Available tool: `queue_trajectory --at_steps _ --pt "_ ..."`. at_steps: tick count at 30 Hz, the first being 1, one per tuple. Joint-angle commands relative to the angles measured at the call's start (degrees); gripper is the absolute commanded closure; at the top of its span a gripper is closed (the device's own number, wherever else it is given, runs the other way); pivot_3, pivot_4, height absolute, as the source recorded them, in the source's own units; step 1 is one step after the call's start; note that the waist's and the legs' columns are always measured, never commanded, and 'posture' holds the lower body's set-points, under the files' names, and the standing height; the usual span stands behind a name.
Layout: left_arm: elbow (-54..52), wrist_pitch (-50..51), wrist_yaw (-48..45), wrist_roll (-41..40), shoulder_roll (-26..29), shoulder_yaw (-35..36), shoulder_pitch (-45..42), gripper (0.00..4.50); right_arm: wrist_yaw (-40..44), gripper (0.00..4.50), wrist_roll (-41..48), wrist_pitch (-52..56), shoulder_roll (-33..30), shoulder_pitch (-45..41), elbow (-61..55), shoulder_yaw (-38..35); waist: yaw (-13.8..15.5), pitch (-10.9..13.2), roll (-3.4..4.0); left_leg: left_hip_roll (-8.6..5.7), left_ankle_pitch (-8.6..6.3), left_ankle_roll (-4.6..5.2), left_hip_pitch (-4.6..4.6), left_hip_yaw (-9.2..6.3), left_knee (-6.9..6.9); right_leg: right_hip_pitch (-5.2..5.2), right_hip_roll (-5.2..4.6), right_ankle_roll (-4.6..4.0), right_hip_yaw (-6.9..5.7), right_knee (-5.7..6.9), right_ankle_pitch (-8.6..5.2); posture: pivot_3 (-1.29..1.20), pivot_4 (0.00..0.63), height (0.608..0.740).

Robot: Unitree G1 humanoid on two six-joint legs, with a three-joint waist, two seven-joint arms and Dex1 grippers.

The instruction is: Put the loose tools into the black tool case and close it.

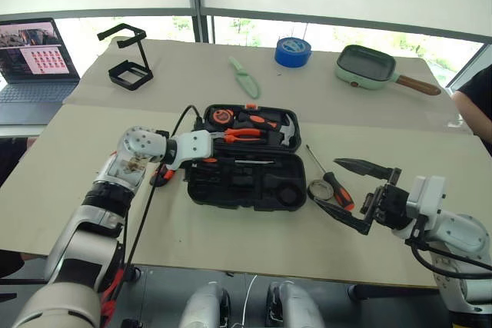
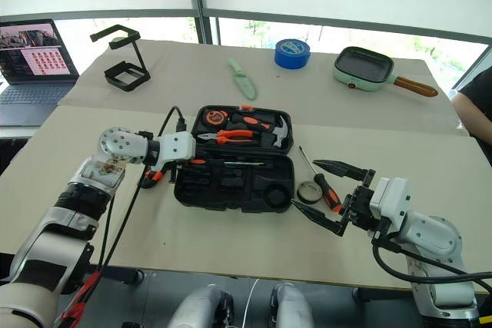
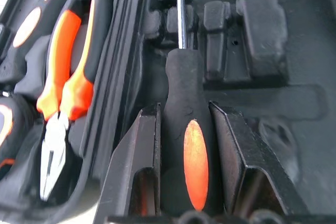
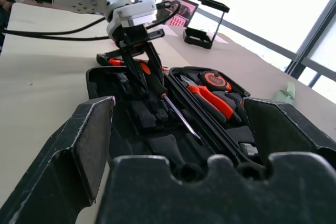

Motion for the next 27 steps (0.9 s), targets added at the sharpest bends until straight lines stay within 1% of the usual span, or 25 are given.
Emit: queue_trajectory --at_steps 1,5,11,14,16,17,18,20,22,24,26,27 --pt "4.12 -3.45 1.27 1.58 -1.85 -0.37 -3.29 3.59 -0.90 0.00 -0.18 -1.53 0.38 0.83 -2.53 -1.09 -0.02 0.00 0.00 0.00 0.00 0.01 0.01 -0.01 0.04 0.03 -0.03 0.01 0.00 0.02 0.01 0.00 0.150 0.740" --pt "8.69 -5.36 2.29 3.07 -3.81 -0.78 -5.42 3.59 -1.58 0.00 -0.18 -0.97 0.43 1.38 -3.65 -0.96 -0.04 0.00 0.00 0.00 -0.01 0.02 -0.03 -0.02 0.20 0.03 -0.02 0.01 -0.01 0.08 0.01 0.00 0.150 0.740" --pt "13.18 -8.22 2.12 4.19 -4.36 -0.73 -6.95 3.59 -3.31 0.00 -0.19 0.52 0.24 1.81 -5.65 -0.61 -0.07 0.00 0.00 0.00 -0.02 0.02 -0.05 -0.02 0.34 0.05 -0.04 0.05 -0.02 0.09 0.04 0.00 0.150 0.740" --pt "14.61 -9.75 0.55 3.85 -4.60 -0.86 -7.16 3.59 -3.98 0.00 -0.22 1.16 0.13 2.26 -6.58 -0.37 -0.08 0.00 0.00 0.00 -0.05 0.07 -0.06 -0.02 0.37 0.05 -0.06 0.08 -0.02 0.09 0.06 0.00 0.150 0.740" --pt "14.51 -11.57 -1.12 2.10 -5.22 -0.16 -6.75 2.59 -4.28 0.00 -0.16 1.64 0.02 2.43 -6.95 -0.35 -0.08 0.00 0.00 0.00 -0.06 0.08 -0.06 -0.02 0.38 0.06 -0.06 0.08 -0.03 0.09 0.06 0.00 0.150 0.740" --pt "14.62 -12.28 0.26 1.55 -5.79 0.69 -6.84 2.40 -4.40 0.00 -0.17 1.87 -0.01 2.48 -7.12 -0.32 -0.08 0.00 0.00 0.00 -0.06 0.09 -0.06 -0.02 0.38 0.05 -0.07 0.08 -0.02 0.09 0.06 0.00 0.150 0.740" --pt "14.69 -12.40 1.55 0.61 -6.50 1.89 -6.99 2.09 -4.51 0.00 -0.17 2.07 -0.05 2.55 -7.30 -0.23 -0.01 0.00 0.00 0.00 -0.06 0.09 -0.06 -0.01 0.38 0.06 -0.07 0.08 -0.02 0.09 0.06 0.00 0.150 0.740" --pt "14.48 -13.99 3.77 -1.95 -7.89 4.87 -7.22 1.28 -4.80 0.00 -0.05 2.54 -0.15 2.60 -7.67 0.06 0.17 0.00 0.00 -0.01 -0.06 0.09 -0.13 -0.06 0.44 0.05 -0.12 0.06 -0.03 0.08 0.10 0.00 0.150 0.740" --pt "13.58 -14.05 3.84 -4.48 -8.62 7.21 -6.92 0.59 -5.26 0.00 0.33 3.28 -0.13 3.07 -8.43 0.09 0.09 0.00 0.00 -0.02 -0.05 0.07 -0.21 -0.08 0.54 0.04 -0.14 0.02 -0.05 0.07 0.17 0.00 0.150 0.740" --pt "10.81 -10.21 2.59 -9.26 -8.75 10.62 -4.93 0.59 -5.75 0.00 0.90 4.35 0.17 5.54 -10.35 0.03 -0.05 0.00 0.00 -0.04 -0.05 0.07 -0.25 -0.08 0.57 0.04 -0.16 -0.04 -0.03 0.02 0.32 0.00 0.150 0.740" --pt "9.60 -7.53 1.90 -10.57 -8.14 11.56 -2.60 0.59 -6.25 0.00 0.90 4.72 0.61 7.09 -11.20 0.10 -0.33 -0.01 0.01 -0.04 -0.05 0.06 -0.26 -0.08 0.57 0.04 -0.16 -0.06 -0.02 0.01 0.35 0.00 0.150 0.740" --pt "9.30 -6.08 2.14 -10.68 -8.22 11.66 -1.81 0.85 -6.43 0.00 0.83 4.73 0.67 7.09 -11.23 0.19 -0.55 -0.01 0.01 -0.04 -0.04 0.05 -0.21 -0.06 0.56 0.05 -0.15 -0.06 -0.03 0.01 0.35 0.00 0.150 0.740"
